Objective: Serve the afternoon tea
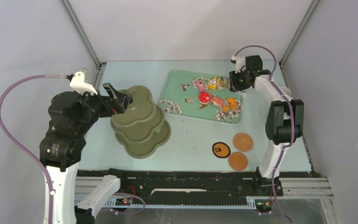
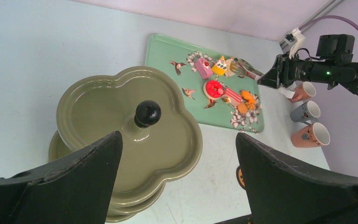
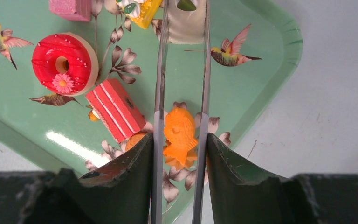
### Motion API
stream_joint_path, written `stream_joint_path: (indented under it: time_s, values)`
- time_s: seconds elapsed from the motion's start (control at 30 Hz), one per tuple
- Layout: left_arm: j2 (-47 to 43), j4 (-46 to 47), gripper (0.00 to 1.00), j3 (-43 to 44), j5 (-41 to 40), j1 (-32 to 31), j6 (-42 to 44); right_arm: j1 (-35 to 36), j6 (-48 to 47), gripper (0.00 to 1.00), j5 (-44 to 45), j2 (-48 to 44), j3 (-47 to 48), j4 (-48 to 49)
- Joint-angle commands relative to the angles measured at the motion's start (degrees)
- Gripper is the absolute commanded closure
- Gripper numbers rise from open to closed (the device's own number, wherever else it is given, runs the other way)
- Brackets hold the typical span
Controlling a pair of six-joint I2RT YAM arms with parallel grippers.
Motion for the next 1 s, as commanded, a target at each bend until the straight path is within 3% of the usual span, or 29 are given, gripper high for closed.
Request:
stream_joint_path:
  time_s: [0.0, 0.2, 0.33, 0.5, 0.7, 0.83, 0.97]
  values:
    - [-0.48, 1.80, 0.02, 1.73, 0.38, -0.69, 0.31, -0.40, 4.12, 0.99, 1.74, -5.72, 0.30, 1.65]
    - [-1.33, 2.15, 0.02, 1.10, 1.06, -0.90, -0.56, 0.63, 9.80, 1.00, 3.63, -15.12, -6.66, 1.12]
    - [-2.14, 2.50, 0.02, 0.43, 1.27, -0.91, -1.37, 5.24, 14.42, 1.00, 2.14, -23.89, -14.33, 0.44]
    - [-2.36, 2.62, 0.02, 0.42, 1.58, -0.90, -2.13, 20.73, 16.80, 1.00, 2.21, -34.31, -24.44, 1.14]
    - [-2.53, 3.35, 0.02, -0.62, 2.74, -0.93, -3.55, 41.27, 20.39, 1.00, 6.52, -38.27, -32.52, 5.16]
    - [-2.45, 3.61, 0.02, -0.93, 3.49, -0.97, -4.19, 49.37, 21.53, 1.00, 7.58, -35.11, -33.62, 9.88]
    - [-2.50, 3.39, 0.02, -0.52, 3.64, -0.96, -4.14, 52.01, 23.21, 1.00, 5.22, -32.14, -33.62, 15.87]
